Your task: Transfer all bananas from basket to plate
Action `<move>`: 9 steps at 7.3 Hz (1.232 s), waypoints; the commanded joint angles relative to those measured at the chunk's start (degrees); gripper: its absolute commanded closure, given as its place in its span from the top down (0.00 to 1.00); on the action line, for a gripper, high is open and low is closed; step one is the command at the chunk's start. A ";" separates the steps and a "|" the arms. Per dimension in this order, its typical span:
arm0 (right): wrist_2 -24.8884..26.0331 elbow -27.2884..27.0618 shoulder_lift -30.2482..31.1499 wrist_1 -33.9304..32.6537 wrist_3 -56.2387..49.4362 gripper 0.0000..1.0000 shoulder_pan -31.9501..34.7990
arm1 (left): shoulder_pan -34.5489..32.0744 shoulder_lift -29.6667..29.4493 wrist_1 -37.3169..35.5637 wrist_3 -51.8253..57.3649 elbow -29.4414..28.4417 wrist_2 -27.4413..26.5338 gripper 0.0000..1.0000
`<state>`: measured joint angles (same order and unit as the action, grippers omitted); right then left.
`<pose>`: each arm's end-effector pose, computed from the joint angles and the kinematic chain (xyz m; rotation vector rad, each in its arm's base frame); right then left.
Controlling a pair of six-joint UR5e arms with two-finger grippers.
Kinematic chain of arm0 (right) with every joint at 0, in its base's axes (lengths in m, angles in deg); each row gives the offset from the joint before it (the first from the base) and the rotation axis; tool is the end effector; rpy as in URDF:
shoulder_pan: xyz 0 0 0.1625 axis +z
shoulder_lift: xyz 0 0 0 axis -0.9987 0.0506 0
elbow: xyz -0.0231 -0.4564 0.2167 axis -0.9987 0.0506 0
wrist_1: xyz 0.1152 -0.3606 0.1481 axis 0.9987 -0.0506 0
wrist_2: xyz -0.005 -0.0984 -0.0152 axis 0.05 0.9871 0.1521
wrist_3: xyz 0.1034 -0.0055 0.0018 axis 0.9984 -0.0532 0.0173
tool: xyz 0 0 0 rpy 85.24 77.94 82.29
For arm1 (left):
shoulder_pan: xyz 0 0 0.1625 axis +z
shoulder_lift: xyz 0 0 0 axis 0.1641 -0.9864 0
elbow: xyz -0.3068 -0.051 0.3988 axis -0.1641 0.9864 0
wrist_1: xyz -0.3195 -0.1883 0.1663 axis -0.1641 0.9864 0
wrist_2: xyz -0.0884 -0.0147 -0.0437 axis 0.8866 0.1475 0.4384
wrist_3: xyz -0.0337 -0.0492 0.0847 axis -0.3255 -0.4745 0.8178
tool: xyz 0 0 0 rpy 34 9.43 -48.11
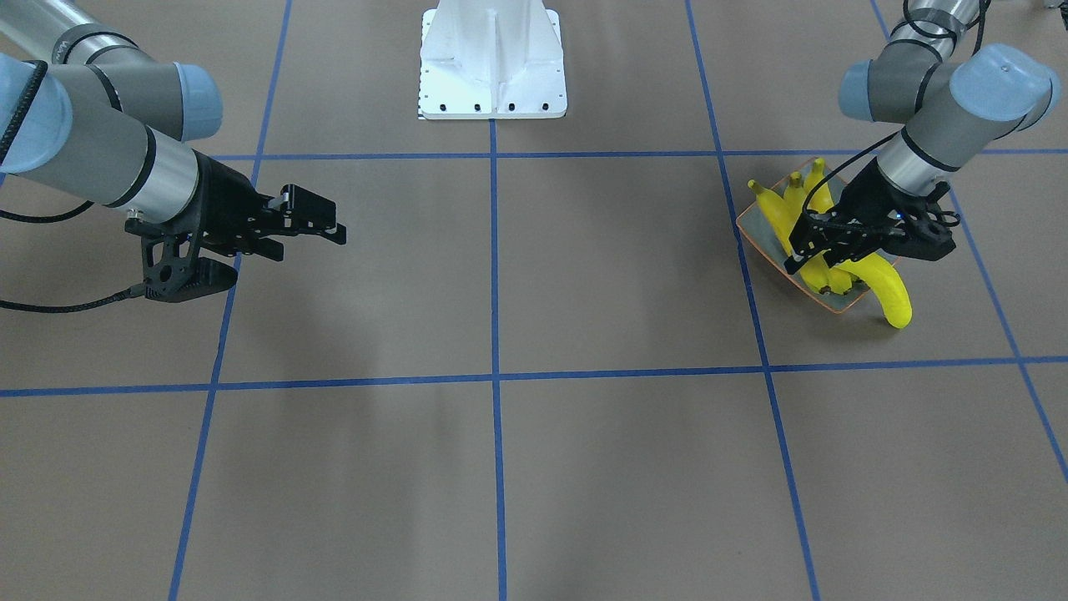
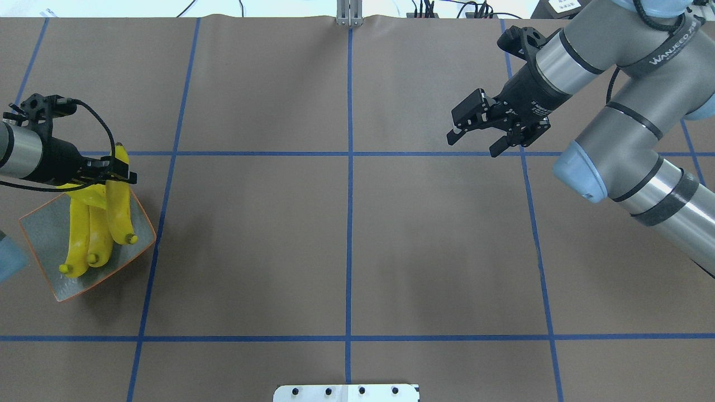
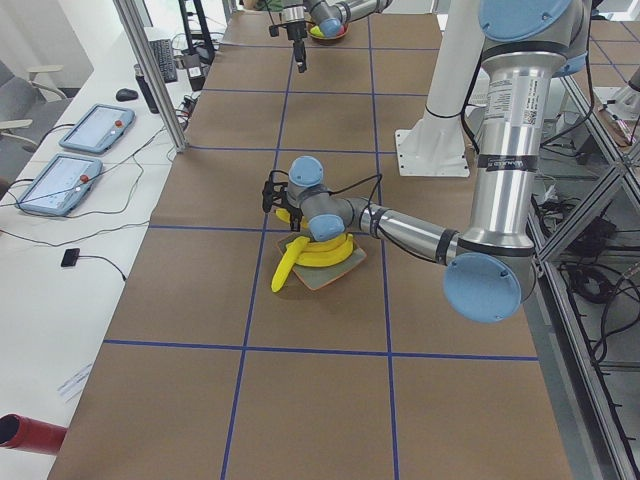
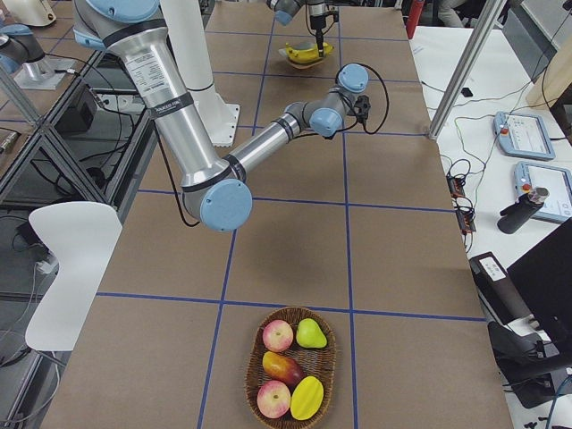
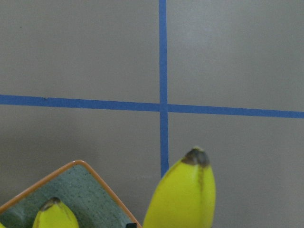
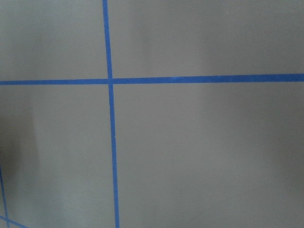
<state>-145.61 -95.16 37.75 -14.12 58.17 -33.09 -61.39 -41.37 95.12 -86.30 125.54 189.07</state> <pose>-0.3444 -0.5539 0.3513 -0.1393 -1.2178 -0.0610 0.2682 -0.4659 0.5493 0.1922 1.0698 -0.0973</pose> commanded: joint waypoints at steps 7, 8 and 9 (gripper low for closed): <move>0.90 0.73 -0.01 0.09 0.00 1.00 -0.48 | 0.01 0.08 -0.04 -0.01 -0.09 0.00 0.14; 0.90 0.73 -0.01 0.09 0.00 1.00 -0.49 | 0.01 0.17 -0.04 0.08 -0.09 0.00 0.18; 0.90 0.73 -0.01 0.09 0.09 1.00 -0.49 | 0.18 1.74 0.13 0.08 0.08 -0.09 0.34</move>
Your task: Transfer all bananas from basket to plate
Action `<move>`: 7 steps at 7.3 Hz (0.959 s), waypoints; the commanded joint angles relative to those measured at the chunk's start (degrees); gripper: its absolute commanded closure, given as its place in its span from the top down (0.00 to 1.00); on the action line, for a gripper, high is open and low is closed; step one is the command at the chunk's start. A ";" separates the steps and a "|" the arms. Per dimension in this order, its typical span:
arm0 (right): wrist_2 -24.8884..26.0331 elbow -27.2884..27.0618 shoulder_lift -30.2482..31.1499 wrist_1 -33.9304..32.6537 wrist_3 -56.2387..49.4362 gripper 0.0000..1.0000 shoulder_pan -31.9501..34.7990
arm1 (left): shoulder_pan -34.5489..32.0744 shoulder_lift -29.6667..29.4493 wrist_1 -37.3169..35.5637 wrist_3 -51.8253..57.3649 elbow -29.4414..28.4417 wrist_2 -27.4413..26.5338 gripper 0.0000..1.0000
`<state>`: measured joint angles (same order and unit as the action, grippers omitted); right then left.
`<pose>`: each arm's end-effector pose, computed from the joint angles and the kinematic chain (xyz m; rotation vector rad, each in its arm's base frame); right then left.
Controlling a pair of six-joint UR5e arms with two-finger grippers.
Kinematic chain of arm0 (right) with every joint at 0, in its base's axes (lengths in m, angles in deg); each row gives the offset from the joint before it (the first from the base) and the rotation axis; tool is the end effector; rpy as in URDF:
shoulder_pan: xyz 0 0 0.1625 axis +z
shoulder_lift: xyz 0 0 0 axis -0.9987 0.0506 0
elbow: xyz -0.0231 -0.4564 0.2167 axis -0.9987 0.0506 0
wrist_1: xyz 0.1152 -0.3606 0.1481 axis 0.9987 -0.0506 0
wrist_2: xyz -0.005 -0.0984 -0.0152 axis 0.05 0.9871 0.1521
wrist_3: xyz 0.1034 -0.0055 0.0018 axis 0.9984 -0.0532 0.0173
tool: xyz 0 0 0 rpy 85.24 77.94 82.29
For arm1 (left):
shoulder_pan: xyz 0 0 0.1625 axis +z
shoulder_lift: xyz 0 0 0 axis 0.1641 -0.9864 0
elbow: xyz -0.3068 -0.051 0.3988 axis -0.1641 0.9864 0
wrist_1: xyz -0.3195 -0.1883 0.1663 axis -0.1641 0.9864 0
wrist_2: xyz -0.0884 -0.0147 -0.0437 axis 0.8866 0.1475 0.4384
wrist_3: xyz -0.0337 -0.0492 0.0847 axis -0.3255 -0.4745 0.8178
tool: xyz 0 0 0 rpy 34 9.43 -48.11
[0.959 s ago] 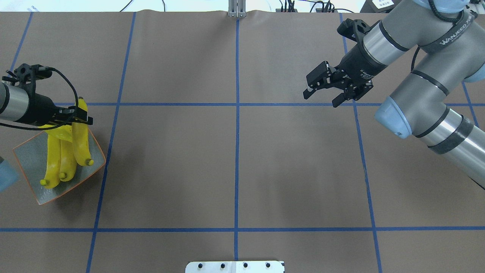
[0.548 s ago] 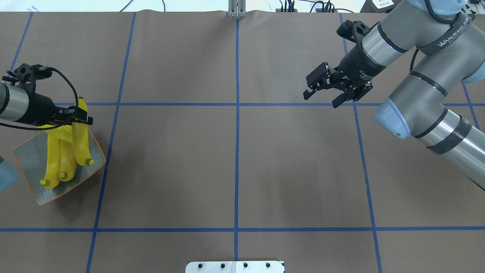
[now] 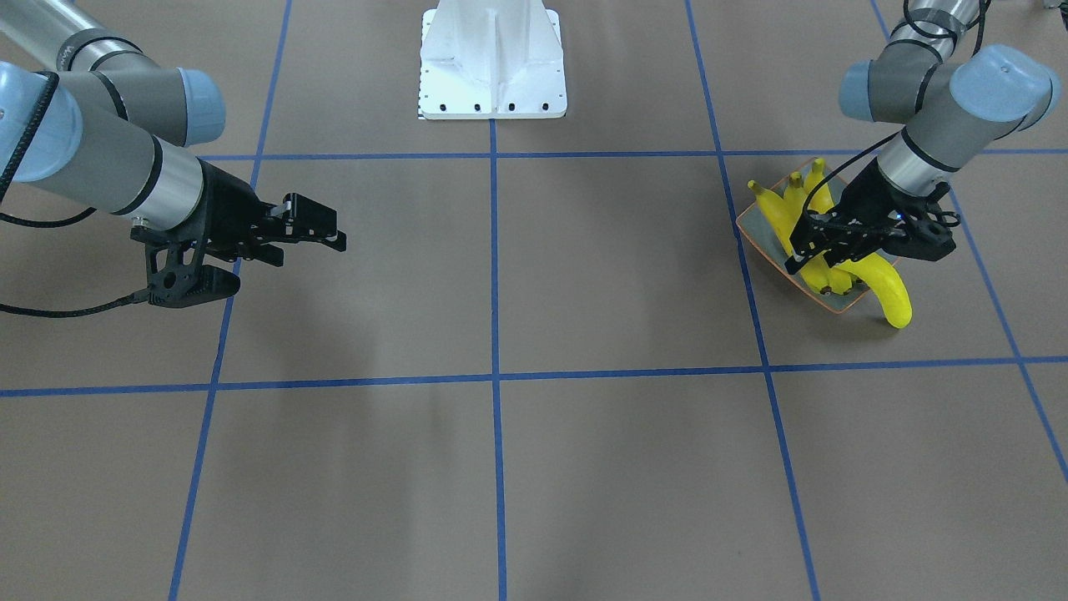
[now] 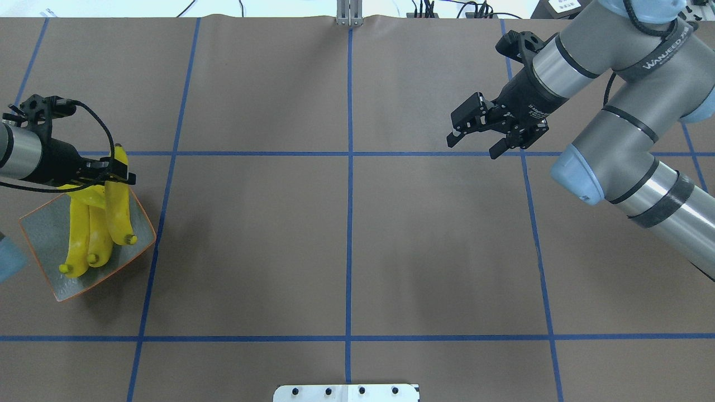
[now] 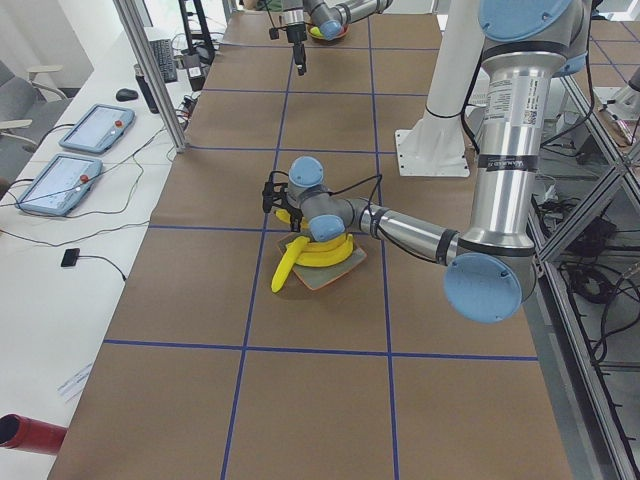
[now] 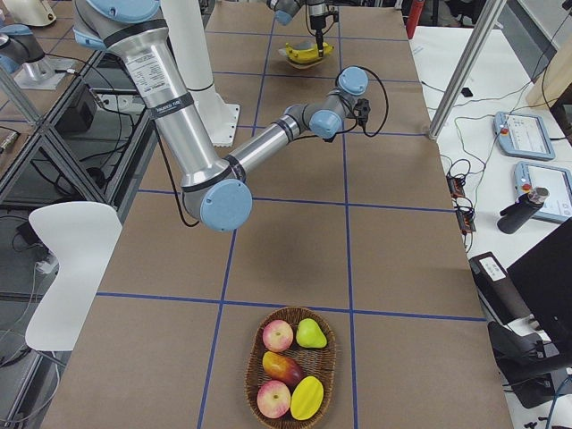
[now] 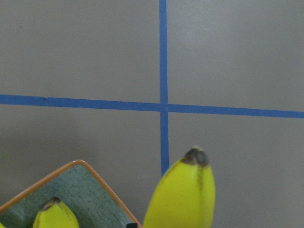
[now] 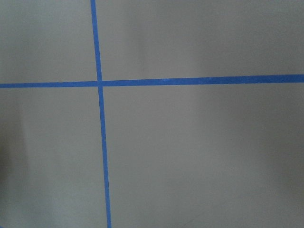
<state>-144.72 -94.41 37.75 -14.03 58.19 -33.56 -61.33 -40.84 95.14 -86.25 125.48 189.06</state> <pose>-0.3508 -0.5551 0.3575 -0.1404 -1.2036 -0.0539 0.2666 -0.4628 0.5547 0.1854 1.0631 -0.0992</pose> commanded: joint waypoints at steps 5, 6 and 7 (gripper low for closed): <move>0.00 0.16 0.07 0.00 -0.02 1.00 0.07 | 0.47 1.58 0.48 -0.05 0.31 -0.24 0.76; 0.00 0.16 0.07 0.00 -0.02 1.00 0.07 | 0.47 1.49 0.48 -0.05 0.31 -0.33 0.81; 0.00 0.16 0.07 0.00 -0.02 1.00 0.07 | 0.47 1.23 0.48 -0.14 0.31 -0.25 0.90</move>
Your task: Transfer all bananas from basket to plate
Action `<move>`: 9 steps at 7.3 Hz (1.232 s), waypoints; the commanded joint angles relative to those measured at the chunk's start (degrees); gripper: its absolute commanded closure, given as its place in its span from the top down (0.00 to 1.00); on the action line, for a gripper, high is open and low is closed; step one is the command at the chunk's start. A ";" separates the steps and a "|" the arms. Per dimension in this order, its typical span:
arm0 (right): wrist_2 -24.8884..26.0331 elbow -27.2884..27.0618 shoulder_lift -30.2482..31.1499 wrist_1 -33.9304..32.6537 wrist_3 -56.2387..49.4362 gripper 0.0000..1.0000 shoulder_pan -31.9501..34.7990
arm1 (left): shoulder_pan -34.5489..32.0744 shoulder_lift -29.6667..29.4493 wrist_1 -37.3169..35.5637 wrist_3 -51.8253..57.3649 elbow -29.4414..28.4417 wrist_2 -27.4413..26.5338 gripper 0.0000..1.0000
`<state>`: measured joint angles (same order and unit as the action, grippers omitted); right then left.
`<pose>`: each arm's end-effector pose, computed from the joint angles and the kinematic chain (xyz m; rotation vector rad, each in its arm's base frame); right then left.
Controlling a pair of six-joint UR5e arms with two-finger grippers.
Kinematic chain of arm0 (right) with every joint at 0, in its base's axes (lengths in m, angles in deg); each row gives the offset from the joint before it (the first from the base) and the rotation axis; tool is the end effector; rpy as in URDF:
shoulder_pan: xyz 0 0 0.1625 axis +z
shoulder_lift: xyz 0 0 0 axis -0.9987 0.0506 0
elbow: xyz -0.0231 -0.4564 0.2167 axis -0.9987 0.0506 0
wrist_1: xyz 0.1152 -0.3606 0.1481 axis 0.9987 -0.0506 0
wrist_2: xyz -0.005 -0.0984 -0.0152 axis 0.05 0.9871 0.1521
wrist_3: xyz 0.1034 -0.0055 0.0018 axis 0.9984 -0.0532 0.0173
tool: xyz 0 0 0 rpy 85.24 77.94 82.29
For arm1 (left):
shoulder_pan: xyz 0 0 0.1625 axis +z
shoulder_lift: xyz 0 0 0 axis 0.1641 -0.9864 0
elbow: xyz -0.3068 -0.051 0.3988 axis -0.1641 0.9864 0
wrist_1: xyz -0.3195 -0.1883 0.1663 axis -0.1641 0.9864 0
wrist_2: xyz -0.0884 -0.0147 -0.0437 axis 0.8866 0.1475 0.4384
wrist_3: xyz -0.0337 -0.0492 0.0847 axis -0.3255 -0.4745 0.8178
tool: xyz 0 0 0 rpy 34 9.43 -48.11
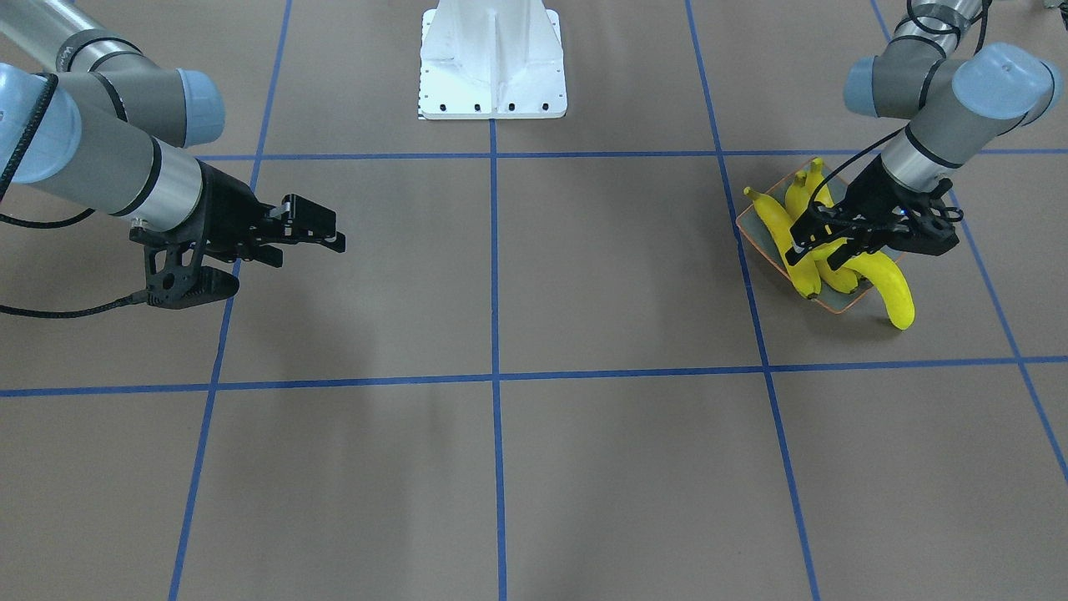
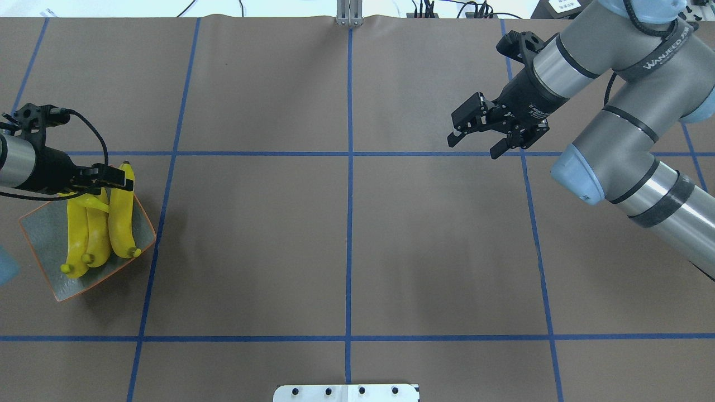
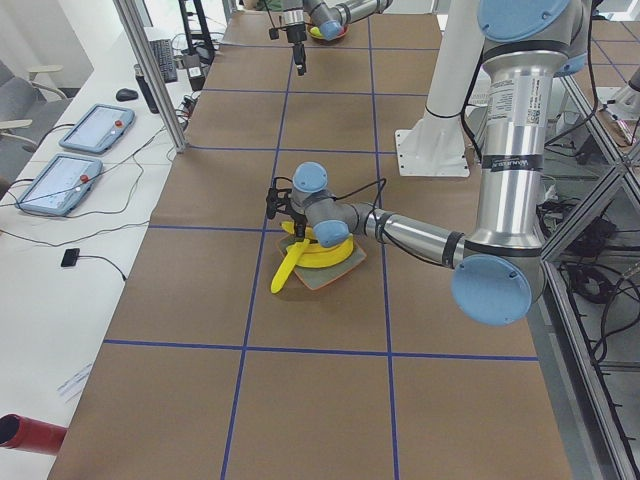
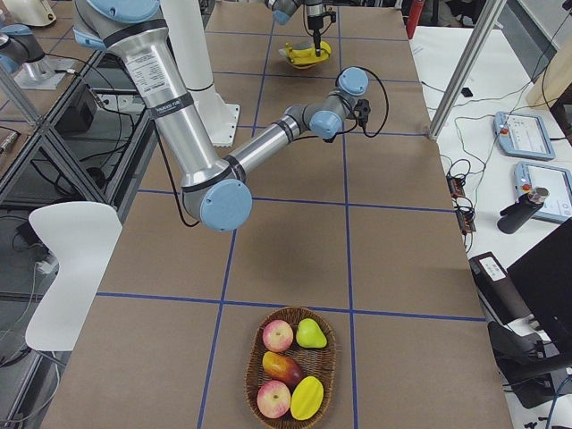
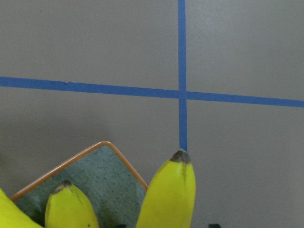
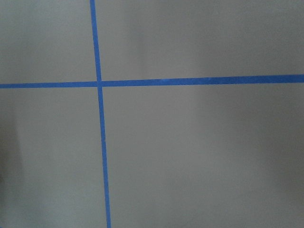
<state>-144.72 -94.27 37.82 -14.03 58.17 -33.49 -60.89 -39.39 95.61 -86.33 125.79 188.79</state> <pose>-0.3503 -0.5558 0.3594 -0.1421 -1.2017 -0.0512 0.2631 -0.4527 0.5643 0.1761 1.0537 -0.1000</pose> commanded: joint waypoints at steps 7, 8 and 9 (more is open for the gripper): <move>9.13 0.00 8.50 -1.57 -18.98 1.00 9.90 | -14.27 -1.46 -5.43 3.95 3.09 5.65 0.99; 9.75 2.10 9.57 -4.36 -26.73 1.00 13.59 | -18.30 -1.20 -10.67 11.11 3.26 5.74 0.99; 10.71 3.08 9.84 -10.05 -34.72 1.00 16.67 | -21.83 -0.85 -14.81 19.71 3.09 5.82 0.99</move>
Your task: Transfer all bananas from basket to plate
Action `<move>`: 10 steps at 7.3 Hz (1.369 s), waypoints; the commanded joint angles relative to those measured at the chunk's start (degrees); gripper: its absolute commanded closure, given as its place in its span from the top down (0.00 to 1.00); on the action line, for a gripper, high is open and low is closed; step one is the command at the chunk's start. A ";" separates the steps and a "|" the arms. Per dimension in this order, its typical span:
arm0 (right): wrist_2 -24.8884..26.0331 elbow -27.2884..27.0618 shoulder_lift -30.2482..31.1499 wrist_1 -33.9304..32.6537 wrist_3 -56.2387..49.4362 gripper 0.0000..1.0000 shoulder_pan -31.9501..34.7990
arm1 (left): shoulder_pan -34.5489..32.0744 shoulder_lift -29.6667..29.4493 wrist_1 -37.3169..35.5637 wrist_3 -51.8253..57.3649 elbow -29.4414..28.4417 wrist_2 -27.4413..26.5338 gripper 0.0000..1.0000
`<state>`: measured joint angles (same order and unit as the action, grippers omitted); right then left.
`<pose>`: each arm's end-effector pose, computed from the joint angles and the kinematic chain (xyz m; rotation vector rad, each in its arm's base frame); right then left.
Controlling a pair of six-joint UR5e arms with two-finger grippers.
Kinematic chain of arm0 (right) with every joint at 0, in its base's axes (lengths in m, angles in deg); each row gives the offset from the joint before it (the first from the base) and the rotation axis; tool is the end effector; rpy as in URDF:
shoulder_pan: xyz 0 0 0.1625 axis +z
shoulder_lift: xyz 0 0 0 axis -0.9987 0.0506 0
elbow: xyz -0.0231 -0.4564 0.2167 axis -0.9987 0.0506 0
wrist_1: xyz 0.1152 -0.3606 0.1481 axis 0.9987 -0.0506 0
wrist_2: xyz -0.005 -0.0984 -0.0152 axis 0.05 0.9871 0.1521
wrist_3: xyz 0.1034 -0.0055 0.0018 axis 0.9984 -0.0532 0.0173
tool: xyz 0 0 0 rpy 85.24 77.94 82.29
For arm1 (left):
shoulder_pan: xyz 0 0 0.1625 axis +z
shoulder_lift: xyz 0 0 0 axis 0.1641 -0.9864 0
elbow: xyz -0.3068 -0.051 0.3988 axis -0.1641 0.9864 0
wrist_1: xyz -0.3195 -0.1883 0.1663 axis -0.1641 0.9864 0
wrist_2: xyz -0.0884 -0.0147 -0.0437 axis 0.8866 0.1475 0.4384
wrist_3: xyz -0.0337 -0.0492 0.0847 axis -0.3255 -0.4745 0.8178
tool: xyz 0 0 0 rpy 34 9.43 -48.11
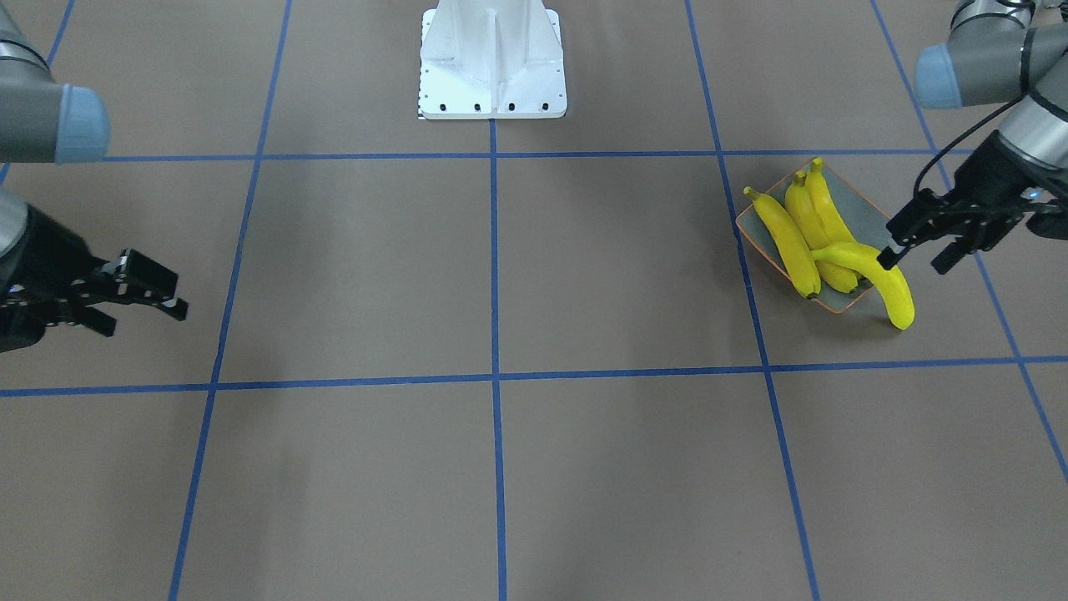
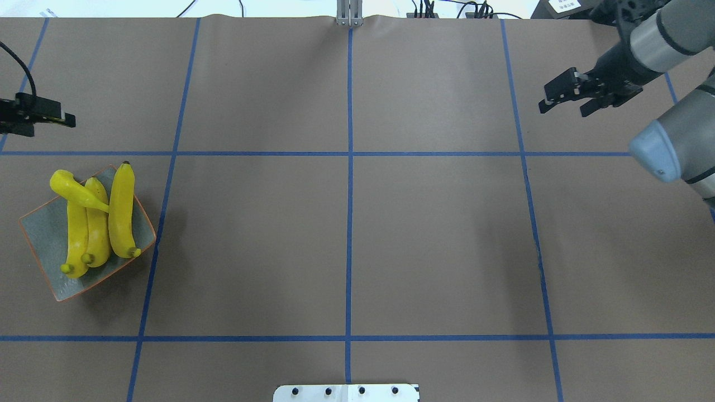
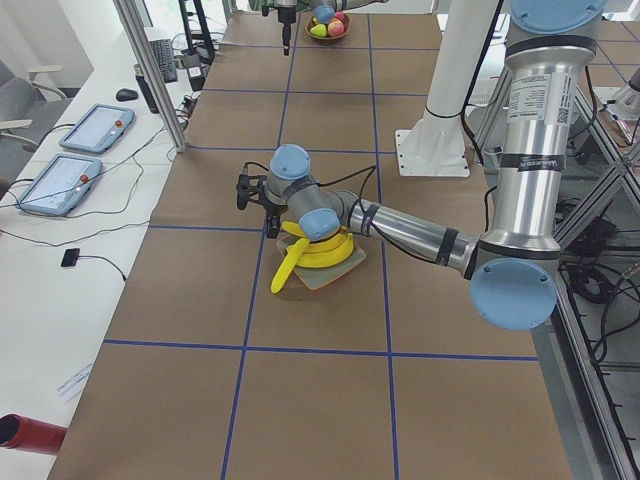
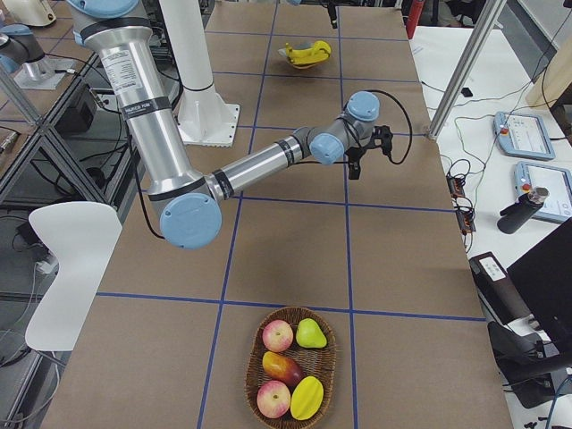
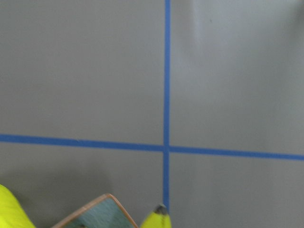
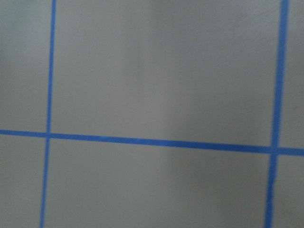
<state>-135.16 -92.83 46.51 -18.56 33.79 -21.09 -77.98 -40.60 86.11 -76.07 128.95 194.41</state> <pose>-0.2034 -0.6011 0.4875 0.1232 -0.9728 -0.0470 0.1268 -0.5087 0.5431 0.2842 1.0053 -0.1936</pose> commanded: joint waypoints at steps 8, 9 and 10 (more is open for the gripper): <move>2.30 7.02 9.94 -21.92 -37.58 1.00 24.25 | -23.40 9.33 -24.08 44.87 -4.73 4.42 0.99; 2.48 5.62 9.95 -21.75 -37.15 1.00 24.51 | -23.31 9.33 -23.99 44.78 -6.56 4.07 0.99; 2.57 4.39 11.34 -21.74 -36.89 1.00 24.52 | -23.13 9.07 -23.99 44.78 -7.10 4.07 0.99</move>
<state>-132.78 -86.88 56.55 -40.38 -3.36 3.29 -101.25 -31.39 62.02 -31.32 123.04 198.60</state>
